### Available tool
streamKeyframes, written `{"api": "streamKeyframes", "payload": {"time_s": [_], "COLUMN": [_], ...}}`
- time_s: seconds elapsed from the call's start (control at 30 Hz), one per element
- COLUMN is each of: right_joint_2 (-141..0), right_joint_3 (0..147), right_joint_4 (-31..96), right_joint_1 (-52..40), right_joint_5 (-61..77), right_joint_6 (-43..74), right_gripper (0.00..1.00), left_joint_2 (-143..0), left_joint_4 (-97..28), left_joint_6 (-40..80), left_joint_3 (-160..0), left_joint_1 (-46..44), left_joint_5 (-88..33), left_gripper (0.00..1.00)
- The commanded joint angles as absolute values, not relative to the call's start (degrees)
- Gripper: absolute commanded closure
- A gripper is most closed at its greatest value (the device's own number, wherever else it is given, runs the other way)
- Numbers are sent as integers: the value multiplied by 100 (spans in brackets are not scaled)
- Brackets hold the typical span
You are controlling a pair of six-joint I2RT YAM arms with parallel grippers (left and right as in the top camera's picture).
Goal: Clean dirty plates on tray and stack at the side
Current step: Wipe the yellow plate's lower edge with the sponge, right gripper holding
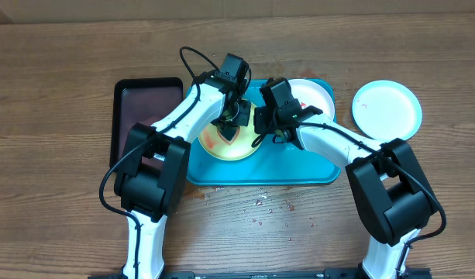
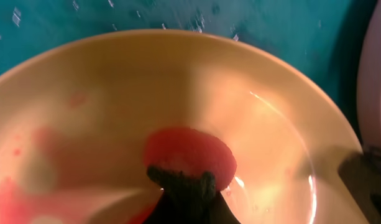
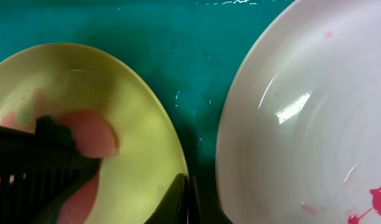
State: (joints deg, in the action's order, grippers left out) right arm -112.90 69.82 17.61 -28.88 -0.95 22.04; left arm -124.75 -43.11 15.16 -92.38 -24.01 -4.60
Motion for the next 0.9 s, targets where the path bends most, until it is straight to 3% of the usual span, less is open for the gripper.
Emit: {"api": "streamKeyframes", "payload": {"time_s": [0.0,0.5,0.87], "right_joint_2": [-11233,-11233,-11233], "right_joint_3": [7052,7052,7052], "right_joint_4": [1682,1678,1682], "right_joint_1": [-2884,-2884,-2884], "right_joint_5": [-143,-143,-143], "right_joint_6": [2274,2274,2274], "right_gripper": [96,96,96], "left_joint_2": [-12613,-12613,-12628], "left_joint_4": [-4219,-4775,-4711], "left_joint_6": [1662,1570,1717], "left_joint_3": [-9133,-9133,-9118], "left_joint_1": [-2357,-2364,-2316], "left_joint_5": [-366,-1577,692], "left_gripper": [96,96,96]}}
